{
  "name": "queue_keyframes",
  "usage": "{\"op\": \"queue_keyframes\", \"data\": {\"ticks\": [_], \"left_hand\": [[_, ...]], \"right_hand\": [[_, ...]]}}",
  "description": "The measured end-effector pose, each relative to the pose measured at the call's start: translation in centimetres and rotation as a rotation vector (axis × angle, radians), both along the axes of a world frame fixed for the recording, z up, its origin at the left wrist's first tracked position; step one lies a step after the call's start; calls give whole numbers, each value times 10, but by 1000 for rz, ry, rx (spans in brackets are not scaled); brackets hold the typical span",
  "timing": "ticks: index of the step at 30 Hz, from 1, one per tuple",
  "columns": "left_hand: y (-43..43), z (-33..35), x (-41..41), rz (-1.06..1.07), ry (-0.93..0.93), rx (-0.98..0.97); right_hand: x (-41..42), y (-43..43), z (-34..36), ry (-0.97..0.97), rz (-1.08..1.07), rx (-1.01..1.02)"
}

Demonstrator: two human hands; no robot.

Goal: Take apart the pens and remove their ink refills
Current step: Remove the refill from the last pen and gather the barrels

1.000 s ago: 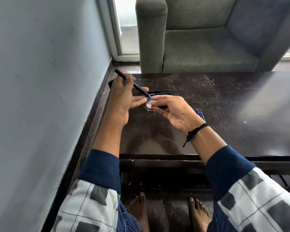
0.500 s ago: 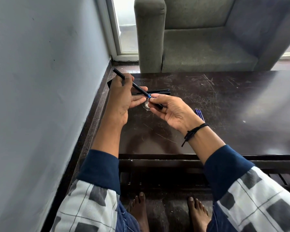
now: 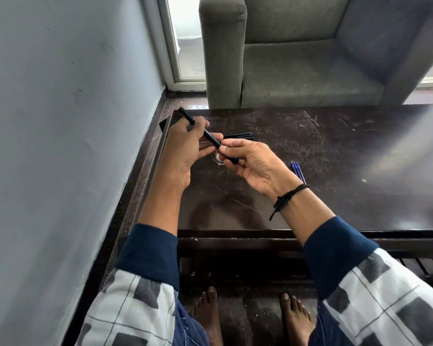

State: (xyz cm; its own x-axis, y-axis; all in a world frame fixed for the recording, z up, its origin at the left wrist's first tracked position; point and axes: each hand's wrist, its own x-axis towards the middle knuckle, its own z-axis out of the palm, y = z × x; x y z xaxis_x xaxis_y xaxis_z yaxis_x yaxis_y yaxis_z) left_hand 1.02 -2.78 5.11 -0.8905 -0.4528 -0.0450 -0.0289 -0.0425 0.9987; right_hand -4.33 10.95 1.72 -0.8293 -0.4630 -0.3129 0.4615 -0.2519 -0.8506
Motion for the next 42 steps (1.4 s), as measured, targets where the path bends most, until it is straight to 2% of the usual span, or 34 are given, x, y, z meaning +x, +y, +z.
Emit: {"op": "queue_keyframes", "data": {"ticks": [14, 20, 25, 30, 32, 39, 42], "left_hand": [[10, -19, -11, 193, -26, -75], [13, -18, -11, 196, -36, -138], [8, -5, -4, 142, 24, 10], [1, -4, -2, 149, 63, 246], [-2, -6, -3, 150, 52, 279], [-10, -25, -12, 259, 62, 77], [-9, -33, -17, 280, 21, -88]], "right_hand": [[5, -10, -12, 193, -149, -15], [8, -10, -11, 200, -163, -31], [2, -5, -1, 150, -110, -85], [-8, 3, -4, 148, -145, 28], [-12, 7, -5, 130, -193, 22], [-27, 27, -8, 122, -351, 47], [-31, 29, -8, 106, -401, 43]]}}
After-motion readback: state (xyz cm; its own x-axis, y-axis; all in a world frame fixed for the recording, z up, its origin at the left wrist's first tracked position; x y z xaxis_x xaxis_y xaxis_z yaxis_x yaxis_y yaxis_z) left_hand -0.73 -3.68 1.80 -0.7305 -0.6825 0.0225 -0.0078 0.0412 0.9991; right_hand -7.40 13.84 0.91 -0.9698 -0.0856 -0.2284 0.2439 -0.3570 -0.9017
